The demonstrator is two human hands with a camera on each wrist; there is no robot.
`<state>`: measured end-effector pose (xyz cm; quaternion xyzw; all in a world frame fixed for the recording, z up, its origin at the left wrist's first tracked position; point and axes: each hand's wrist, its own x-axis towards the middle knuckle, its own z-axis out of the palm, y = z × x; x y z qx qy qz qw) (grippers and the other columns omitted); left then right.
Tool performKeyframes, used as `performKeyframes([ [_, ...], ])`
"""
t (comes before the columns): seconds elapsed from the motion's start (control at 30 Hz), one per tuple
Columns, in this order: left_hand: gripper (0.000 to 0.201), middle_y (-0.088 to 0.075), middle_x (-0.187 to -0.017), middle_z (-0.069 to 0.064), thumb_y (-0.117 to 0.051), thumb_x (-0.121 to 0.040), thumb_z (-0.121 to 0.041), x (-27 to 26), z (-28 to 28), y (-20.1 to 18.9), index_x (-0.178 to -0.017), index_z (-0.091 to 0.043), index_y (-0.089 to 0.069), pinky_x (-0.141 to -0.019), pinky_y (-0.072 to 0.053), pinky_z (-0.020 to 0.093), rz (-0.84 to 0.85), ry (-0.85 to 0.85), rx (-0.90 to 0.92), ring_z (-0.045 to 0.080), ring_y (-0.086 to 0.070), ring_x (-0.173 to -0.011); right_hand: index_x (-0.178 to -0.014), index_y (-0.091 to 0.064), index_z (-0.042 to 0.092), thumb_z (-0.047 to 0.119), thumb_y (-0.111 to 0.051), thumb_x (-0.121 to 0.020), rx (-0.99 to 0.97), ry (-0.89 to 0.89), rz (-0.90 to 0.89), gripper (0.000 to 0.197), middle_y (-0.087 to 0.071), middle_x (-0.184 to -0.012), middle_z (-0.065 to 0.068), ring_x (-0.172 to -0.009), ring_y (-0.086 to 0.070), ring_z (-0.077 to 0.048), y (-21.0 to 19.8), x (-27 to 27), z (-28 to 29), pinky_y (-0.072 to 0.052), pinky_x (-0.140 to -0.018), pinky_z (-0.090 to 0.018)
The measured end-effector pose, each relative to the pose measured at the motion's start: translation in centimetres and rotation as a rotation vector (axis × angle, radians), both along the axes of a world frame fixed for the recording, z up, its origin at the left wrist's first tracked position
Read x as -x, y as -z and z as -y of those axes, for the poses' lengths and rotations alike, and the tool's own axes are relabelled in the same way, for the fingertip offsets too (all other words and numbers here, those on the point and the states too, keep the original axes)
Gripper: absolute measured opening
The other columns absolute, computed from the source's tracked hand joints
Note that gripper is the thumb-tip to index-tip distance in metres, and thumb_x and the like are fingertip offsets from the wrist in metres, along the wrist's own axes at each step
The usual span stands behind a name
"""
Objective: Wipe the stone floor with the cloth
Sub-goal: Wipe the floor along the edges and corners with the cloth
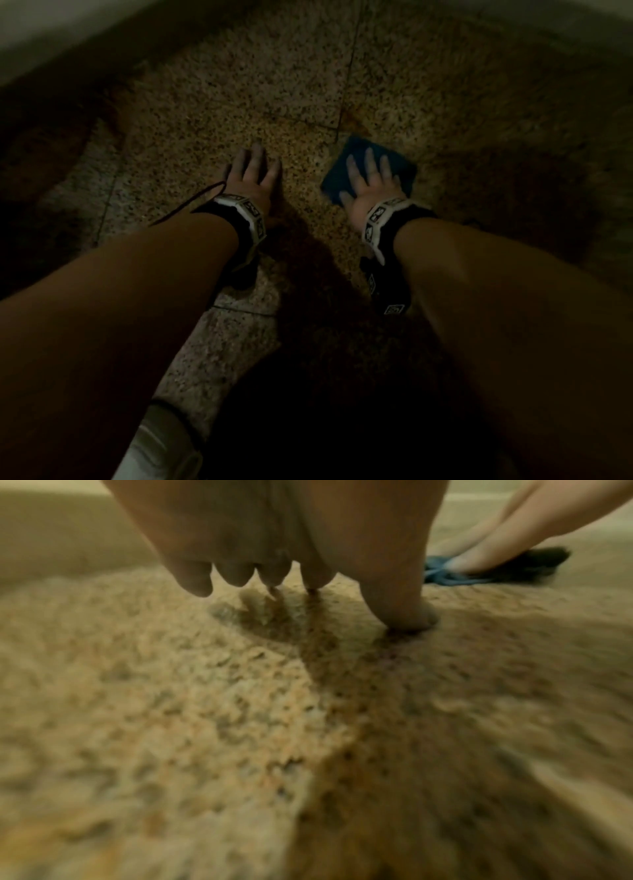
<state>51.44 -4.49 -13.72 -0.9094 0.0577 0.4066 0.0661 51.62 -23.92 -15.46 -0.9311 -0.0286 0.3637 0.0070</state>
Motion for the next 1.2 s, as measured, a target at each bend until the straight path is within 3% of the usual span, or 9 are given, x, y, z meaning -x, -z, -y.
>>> performKeyframes([
  [0.13, 0.093, 0.026, -0.155, 0.003, -0.043, -0.088, -0.065, 0.9, 1.1, -1.3, -0.150, -0.027, 0.016, -0.117, 0.002, 0.044, 0.039, 0.023, -0.012, 0.028, 0.019, -0.144, -0.148, 0.018, 0.033, 0.050, -0.022, -0.101, -0.009, 0.000, -0.135, 0.065, 0.032, -0.153, 0.002, -0.143, 0.023, -0.027, -0.6, 2.9, 1.4, 0.003, -0.116, -0.045],
  [0.23, 0.090, 0.025, -0.156, 0.002, -0.039, -0.089, -0.065, 2.3, 2.3, -2.4, -0.150, -0.027, 0.015, -0.117, 0.001, 0.043, 0.052, -0.071, 0.011, 0.029, 0.018, -0.144, -0.149, 0.016, 0.032, 0.048, -0.032, -0.100, -0.049, -0.028, -0.172, 0.071, 0.030, -0.154, 0.001, -0.144, 0.022, -0.027, -1.1, 4.1, 2.9, 0.000, -0.116, -0.047],
  [0.33, 0.088, 0.024, -0.156, 0.002, -0.037, -0.090, -0.066, 3.8, 2.6, -3.9, -0.150, -0.027, 0.015, -0.118, -0.001, 0.045, 0.049, -0.142, -0.062, 0.029, 0.018, -0.144, -0.151, 0.011, 0.029, 0.045, -0.037, -0.100, -0.048, -0.083, -0.200, 0.072, 0.024, -0.157, -0.002, -0.145, 0.017, -0.030, -1.9, 3.4, 3.0, -0.005, -0.116, -0.048],
  [0.5, 0.082, 0.025, -0.156, 0.001, -0.030, -0.091, -0.066, 4.8, 4.4, -7.8, -0.151, -0.028, 0.013, -0.117, -0.003, 0.046, 0.036, -0.073, -0.229, 0.029, 0.018, -0.144, -0.153, 0.004, 0.024, 0.038, -0.042, -0.100, -0.097, -0.226, -0.226, 0.071, 0.015, -0.159, -0.005, -0.145, 0.012, -0.031, -4.8, 4.7, 4.6, -0.008, -0.116, -0.048],
  [0.67, 0.072, 0.024, -0.156, -0.002, -0.031, -0.096, -0.057, 4.9, 7.0, -10.6, -0.150, -0.035, 0.011, -0.117, -0.003, 0.048, -0.002, -0.119, -0.268, 0.029, 0.020, -0.144, -0.153, 0.007, 0.023, 0.025, -0.060, -0.091, -0.160, -0.306, -0.269, 0.091, 0.020, -0.158, -0.005, -0.145, 0.015, -0.032, -8.3, 5.5, 6.4, -0.007, -0.116, -0.050],
  [0.83, 0.080, 0.024, -0.156, 0.001, -0.033, -0.094, -0.062, 3.6, 8.4, -8.3, -0.149, -0.031, 0.016, -0.118, -0.004, 0.049, -0.007, -0.227, -0.266, 0.030, 0.015, -0.145, -0.152, 0.010, 0.025, 0.024, -0.049, -0.097, -0.188, -0.306, -0.230, 0.081, 0.025, -0.156, -0.003, -0.144, 0.021, -0.030, -7.2, 3.3, 7.8, -0.001, -0.117, -0.048],
  [1.0, 0.076, 0.026, -0.155, -0.002, -0.038, -0.097, -0.050, 1.4, 8.6, -3.2, -0.149, -0.032, 0.016, -0.116, -0.010, 0.054, -0.038, -0.288, -0.208, 0.030, 0.017, -0.144, -0.151, 0.011, 0.023, 0.035, -0.035, -0.103, -0.265, -0.200, -0.078, 0.068, 0.021, -0.158, -0.004, -0.144, 0.018, -0.030, -4.5, -0.2, 6.7, -0.007, -0.119, -0.048],
  [1.1, 0.079, 0.024, -0.156, 0.000, -0.039, -0.096, -0.052, 0.9, 8.5, -1.8, -0.149, -0.031, 0.016, -0.116, -0.009, 0.054, -0.063, -0.250, -0.172, 0.031, 0.017, -0.144, -0.151, 0.011, 0.026, 0.033, -0.034, -0.103, -0.254, -0.212, -0.112, 0.067, 0.022, -0.158, -0.001, -0.144, 0.019, -0.028, -3.6, -0.2, 5.8, -0.009, -0.119, -0.046],
  [1.2, 0.077, 0.021, -0.157, -0.001, -0.035, -0.095, -0.059, 0.2, 7.7, -1.1, -0.149, -0.035, 0.014, -0.117, -0.006, 0.052, -0.076, -0.282, -0.052, 0.031, 0.016, -0.144, -0.151, 0.014, 0.022, 0.037, -0.025, -0.104, -0.143, -0.280, -0.112, 0.063, 0.027, -0.156, -0.003, -0.144, 0.020, -0.028, -1.7, 1.3, 5.8, 0.002, -0.118, -0.041],
])
